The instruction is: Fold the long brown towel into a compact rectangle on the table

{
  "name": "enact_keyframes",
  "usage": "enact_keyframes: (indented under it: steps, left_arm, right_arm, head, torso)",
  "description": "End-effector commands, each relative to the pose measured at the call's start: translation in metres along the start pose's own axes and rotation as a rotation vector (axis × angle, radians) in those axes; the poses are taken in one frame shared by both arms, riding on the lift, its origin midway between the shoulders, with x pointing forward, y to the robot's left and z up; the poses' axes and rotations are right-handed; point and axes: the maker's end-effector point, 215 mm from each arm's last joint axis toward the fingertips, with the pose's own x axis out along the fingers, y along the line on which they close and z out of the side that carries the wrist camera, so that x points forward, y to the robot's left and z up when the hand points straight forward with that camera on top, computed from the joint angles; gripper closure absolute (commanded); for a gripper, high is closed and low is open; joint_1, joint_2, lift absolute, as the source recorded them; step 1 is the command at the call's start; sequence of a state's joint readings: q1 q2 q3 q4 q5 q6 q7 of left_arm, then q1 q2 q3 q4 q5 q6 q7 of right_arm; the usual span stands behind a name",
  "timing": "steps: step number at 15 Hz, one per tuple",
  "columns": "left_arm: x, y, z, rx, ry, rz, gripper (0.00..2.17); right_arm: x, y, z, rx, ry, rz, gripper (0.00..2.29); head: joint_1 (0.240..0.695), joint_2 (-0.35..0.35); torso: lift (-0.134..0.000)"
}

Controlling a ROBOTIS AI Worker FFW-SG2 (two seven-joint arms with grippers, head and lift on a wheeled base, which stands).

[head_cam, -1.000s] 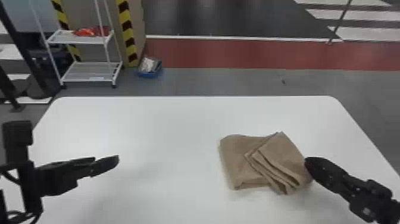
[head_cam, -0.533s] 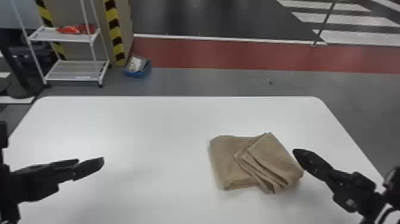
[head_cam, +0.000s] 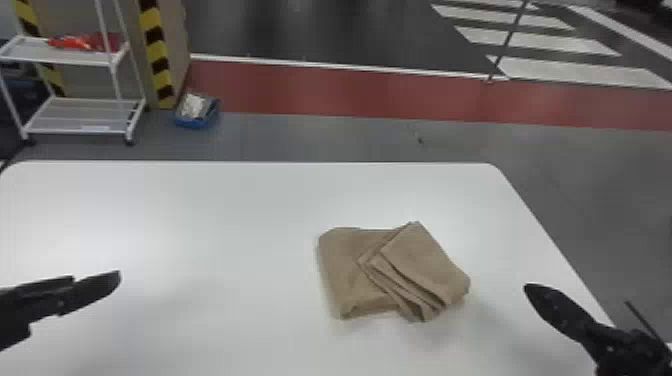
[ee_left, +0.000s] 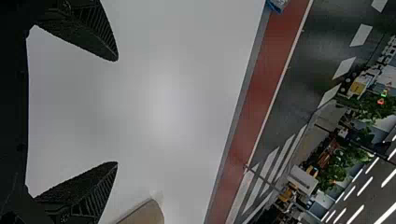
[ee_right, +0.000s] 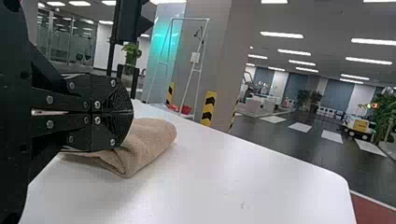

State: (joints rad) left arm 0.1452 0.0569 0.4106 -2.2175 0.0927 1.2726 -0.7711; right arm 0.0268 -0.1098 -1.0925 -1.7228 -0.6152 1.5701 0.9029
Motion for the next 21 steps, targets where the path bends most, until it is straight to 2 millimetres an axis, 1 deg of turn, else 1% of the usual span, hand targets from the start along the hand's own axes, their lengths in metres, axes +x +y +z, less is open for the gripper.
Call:
enact_keyframes:
  steps: [1, 3, 5, 6, 8, 9, 11, 12, 14, 16, 17, 19, 20, 21]
  left_arm:
    - [0.002, -0.004, -0.001, 0.001, 0.002, -0.011, 0.09]
    - [-0.001, -0.002, -0.003, -0.001, 0.003, -0.006, 0.09]
    - [-0.008, 0.003, -0.006, -0.012, 0.001, 0.0, 0.09]
    - [-0.01, 0.005, -0.006, -0.015, -0.001, 0.001, 0.09]
    - [-0.011, 0.006, -0.008, -0.017, 0.001, 0.002, 0.09]
    - [-0.011, 0.006, -0.009, -0.016, 0.001, 0.003, 0.09]
    - [-0.012, 0.006, -0.011, -0.017, 0.004, 0.004, 0.09]
    - [-0.013, 0.006, -0.013, -0.019, 0.009, 0.005, 0.09]
    - [-0.016, 0.006, -0.016, -0.018, 0.01, 0.006, 0.09]
    - [-0.019, 0.006, -0.012, -0.013, 0.001, 0.008, 0.09]
    - [-0.019, 0.007, -0.012, -0.012, 0.001, 0.01, 0.09]
    - [-0.023, 0.006, -0.008, -0.013, -0.011, 0.002, 0.09]
    - [-0.024, 0.005, -0.006, -0.012, -0.015, 0.001, 0.09]
    - [-0.025, 0.004, -0.005, -0.01, -0.017, -0.002, 0.09]
  right_arm:
    - [0.006, -0.003, -0.006, -0.003, 0.025, -0.016, 1.95]
    - [0.03, -0.006, -0.019, -0.011, 0.077, -0.037, 1.95]
    - [0.054, -0.011, -0.036, -0.029, 0.13, -0.062, 1.95]
    - [0.066, -0.011, -0.045, -0.042, 0.143, -0.056, 1.95]
    - [0.091, -0.008, -0.068, -0.052, 0.184, -0.044, 1.95]
    - [0.101, -0.006, -0.08, -0.053, 0.213, -0.041, 1.95]
    - [0.118, -0.003, -0.095, -0.071, 0.243, -0.037, 1.95]
    - [0.125, -0.001, -0.099, -0.088, 0.256, -0.041, 1.95]
    - [0.137, -0.001, -0.103, -0.126, 0.277, -0.049, 1.95]
    - [0.135, 0.002, -0.101, -0.119, 0.269, -0.039, 1.95]
    - [0.129, 0.006, -0.096, -0.094, 0.254, -0.021, 1.95]
    - [0.108, 0.027, -0.084, -0.045, 0.221, 0.032, 1.95]
    - [0.097, 0.033, -0.073, -0.041, 0.189, 0.051, 1.95]
    - [0.084, 0.03, -0.059, -0.05, 0.155, 0.036, 1.95]
  head:
    - [0.695, -0.21]
    - [0.695, -0.211]
    - [0.695, -0.195]
    - [0.695, -0.163]
    - [0.695, -0.125]
    - [0.695, -0.108]
    - [0.695, -0.072]
    - [0.695, -0.038]
    - [0.695, -0.016]
    - [0.695, -0.001]
    - [0.695, 0.008]
    - [0.695, 0.006]
    - [0.695, 0.0]
    - [0.695, -0.005]
  torso:
    - [-0.125]
    - [-0.125]
    - [-0.125]
    - [-0.125]
    - [-0.125]
    - [-0.125]
    - [-0.125]
    - [-0.125]
    - [-0.125]
    - [-0.125]
    - [-0.125]
    - [-0.125]
    - [-0.125]
    - [-0.125]
